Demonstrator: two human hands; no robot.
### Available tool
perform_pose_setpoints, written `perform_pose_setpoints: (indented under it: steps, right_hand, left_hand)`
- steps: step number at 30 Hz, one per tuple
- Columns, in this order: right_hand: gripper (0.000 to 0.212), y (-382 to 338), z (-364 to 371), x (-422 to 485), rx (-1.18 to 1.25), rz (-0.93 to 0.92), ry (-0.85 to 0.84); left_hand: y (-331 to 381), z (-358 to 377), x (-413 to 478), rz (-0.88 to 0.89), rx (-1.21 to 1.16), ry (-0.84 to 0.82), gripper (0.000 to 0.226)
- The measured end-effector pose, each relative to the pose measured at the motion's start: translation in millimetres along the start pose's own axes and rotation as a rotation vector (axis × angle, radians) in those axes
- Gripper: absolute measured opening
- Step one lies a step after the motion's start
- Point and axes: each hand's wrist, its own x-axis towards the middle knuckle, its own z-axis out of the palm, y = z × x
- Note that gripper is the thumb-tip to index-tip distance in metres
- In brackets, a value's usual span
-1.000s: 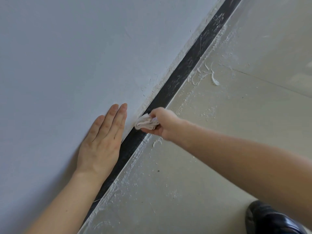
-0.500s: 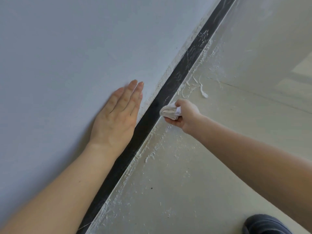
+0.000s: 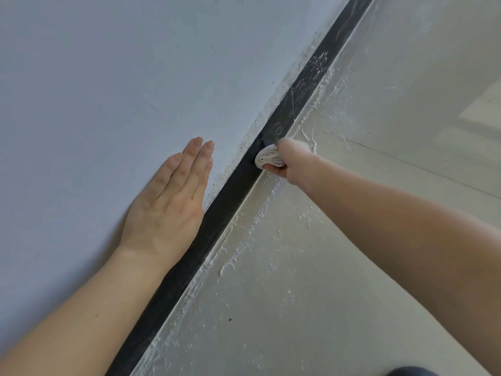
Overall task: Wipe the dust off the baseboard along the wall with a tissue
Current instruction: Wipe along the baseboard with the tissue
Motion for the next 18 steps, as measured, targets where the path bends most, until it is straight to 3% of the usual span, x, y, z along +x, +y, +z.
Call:
perform_pose_setpoints:
  steps: [4, 6, 8, 12, 15, 18]
  right_hand:
    - [0.037, -10.5, -19.1, 0.6, 0.227, -0.066, 0.070]
    - [0.024, -9.2, -26.9, -11.2, 0.375, -0.020, 0.074]
    - [0.027, 0.5, -27.6, -27.3, 0.434, 0.049, 0.009]
    - [0.037, 48.3, -10.6, -52.4, 0.071, 0.282, -0.194]
    - [0.033, 73.7, 9.2, -65.3, -0.046, 0.379, -0.319]
    - [0.029, 54.5, 17.3, -52.0, -0.024, 0.264, -0.190]
  left_hand:
    - [-0.8, -0.1, 0.8, 0.000, 0.000, 0.005, 0.058]
    - [-0.7, -0.7, 0.9, 0.000, -0.005, 0.000, 0.058]
    - [-0.3, -1.2, 1.3, 0.003, 0.001, 0.001, 0.059]
    - [-0.3, -2.9, 2.6, -0.001, -0.017, -0.017, 0.061]
    - [-1.0, -4.2, 1.9, 0.015, 0.004, -0.030, 0.062]
    - [-1.0, -4.4, 2.5, 0.001, -0.028, -0.039, 0.063]
